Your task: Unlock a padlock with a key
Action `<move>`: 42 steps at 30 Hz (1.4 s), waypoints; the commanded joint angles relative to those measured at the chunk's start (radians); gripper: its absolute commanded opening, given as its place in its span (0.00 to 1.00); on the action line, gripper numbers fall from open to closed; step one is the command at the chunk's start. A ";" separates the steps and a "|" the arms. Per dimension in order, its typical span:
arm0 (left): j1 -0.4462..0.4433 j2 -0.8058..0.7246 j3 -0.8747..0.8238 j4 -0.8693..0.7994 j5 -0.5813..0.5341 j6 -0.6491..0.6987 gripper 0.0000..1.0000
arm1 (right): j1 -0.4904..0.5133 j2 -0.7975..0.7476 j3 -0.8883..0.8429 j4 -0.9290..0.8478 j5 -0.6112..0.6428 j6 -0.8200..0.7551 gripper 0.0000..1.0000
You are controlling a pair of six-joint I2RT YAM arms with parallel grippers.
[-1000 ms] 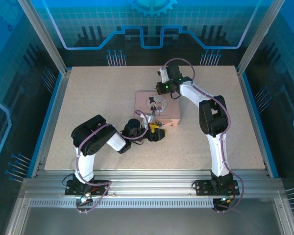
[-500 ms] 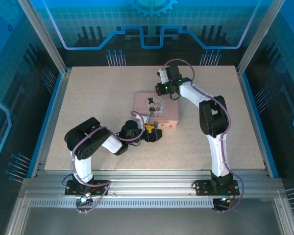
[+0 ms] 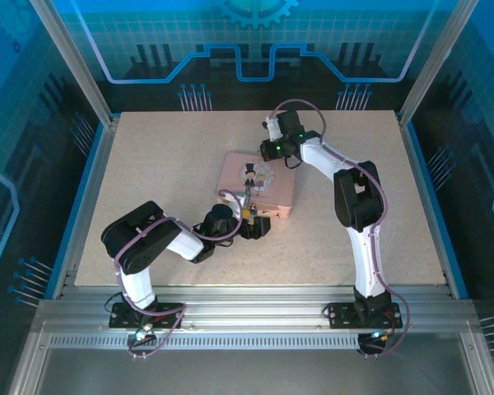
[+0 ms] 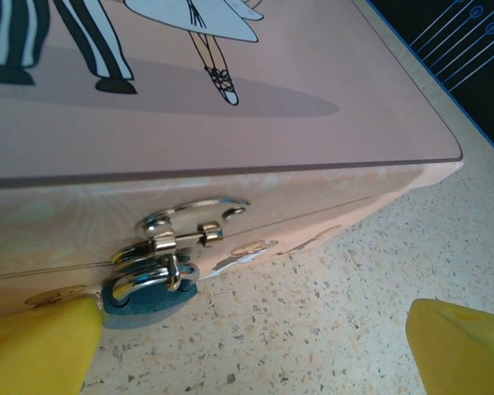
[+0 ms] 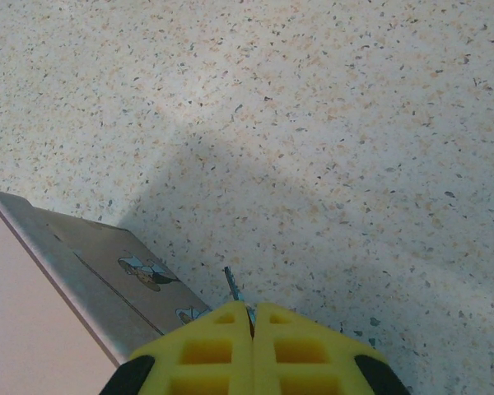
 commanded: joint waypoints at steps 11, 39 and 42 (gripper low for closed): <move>0.041 0.067 0.054 0.199 0.210 -0.016 0.89 | 0.052 -0.023 -0.035 -0.112 -0.065 -0.002 0.00; 0.062 0.064 0.045 0.182 0.085 -0.133 0.82 | 0.053 -0.040 -0.053 -0.106 -0.066 0.000 0.00; 0.062 0.010 0.010 0.141 0.053 -0.107 0.85 | 0.054 -0.039 -0.053 -0.108 -0.062 -0.001 0.00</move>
